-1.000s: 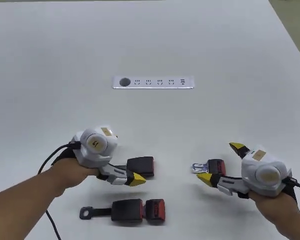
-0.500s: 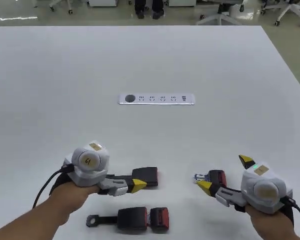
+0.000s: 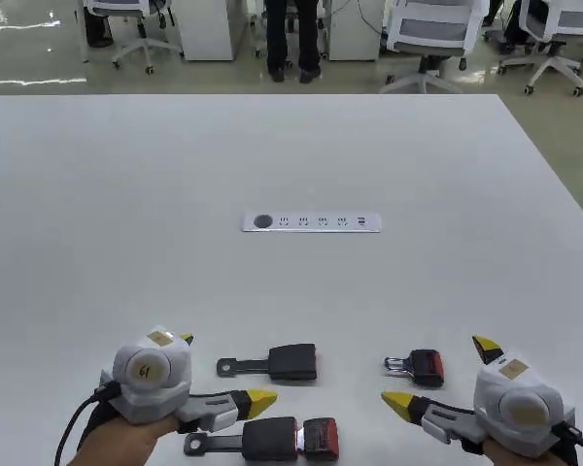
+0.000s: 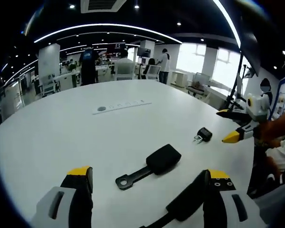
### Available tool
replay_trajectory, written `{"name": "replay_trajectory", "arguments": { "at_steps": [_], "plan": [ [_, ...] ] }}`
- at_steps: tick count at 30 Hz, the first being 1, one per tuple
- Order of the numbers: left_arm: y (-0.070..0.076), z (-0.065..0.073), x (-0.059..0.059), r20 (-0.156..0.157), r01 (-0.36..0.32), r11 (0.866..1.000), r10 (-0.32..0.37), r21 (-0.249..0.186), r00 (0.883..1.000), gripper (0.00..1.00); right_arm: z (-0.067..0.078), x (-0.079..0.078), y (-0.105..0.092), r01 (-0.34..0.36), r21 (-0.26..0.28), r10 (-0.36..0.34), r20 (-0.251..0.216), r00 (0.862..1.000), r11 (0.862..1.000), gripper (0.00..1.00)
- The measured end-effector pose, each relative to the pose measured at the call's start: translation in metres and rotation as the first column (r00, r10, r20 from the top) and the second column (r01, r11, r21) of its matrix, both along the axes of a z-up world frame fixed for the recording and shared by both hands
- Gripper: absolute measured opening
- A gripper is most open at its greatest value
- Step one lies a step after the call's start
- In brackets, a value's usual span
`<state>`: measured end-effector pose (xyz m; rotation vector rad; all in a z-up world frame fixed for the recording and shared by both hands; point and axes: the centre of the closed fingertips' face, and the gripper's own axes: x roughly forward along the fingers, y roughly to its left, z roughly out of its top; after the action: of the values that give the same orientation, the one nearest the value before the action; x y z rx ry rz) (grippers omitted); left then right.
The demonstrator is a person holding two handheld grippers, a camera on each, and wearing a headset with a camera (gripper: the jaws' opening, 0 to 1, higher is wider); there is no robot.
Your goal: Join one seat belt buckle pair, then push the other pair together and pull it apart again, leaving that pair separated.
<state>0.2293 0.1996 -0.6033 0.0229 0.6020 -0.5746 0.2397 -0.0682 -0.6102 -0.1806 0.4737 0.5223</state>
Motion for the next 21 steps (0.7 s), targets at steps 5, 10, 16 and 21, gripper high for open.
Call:
{"name": "replay_trajectory", "arguments": {
  "at_steps": [5, 10, 16, 21],
  "plan": [
    [0.008, 0.006, -0.01, 0.01, -0.017, 1.0, 0.017, -0.013, 1.0, 1.0, 0.005, -0.018, 0.004, 0.001, 0.0, -0.001, 0.008, 1.0, 1.0, 0.99],
    [0.012, 0.018, -0.026, 0.03, -0.021, 1.0, 0.021, -0.016, 0.999, 1.0, 0.01, -0.027, 0.0, 0.01, 0.002, -0.01, 0.017, 1.0, 1.0, 0.99],
    [0.025, 0.028, -0.037, 0.066, -0.021, 1.0, 0.022, -0.013, 0.998, 1.0, 0.02, -0.041, -0.005, 0.015, -0.002, -0.015, 0.028, 0.999, 1.0, 0.99],
    [0.025, 0.029, -0.051, 0.062, -0.015, 1.0, 0.015, -0.014, 0.998, 1.0, 0.022, -0.052, -0.011, 0.024, -0.003, -0.024, 0.035, 0.999, 1.0, 0.99]
  ]
}}
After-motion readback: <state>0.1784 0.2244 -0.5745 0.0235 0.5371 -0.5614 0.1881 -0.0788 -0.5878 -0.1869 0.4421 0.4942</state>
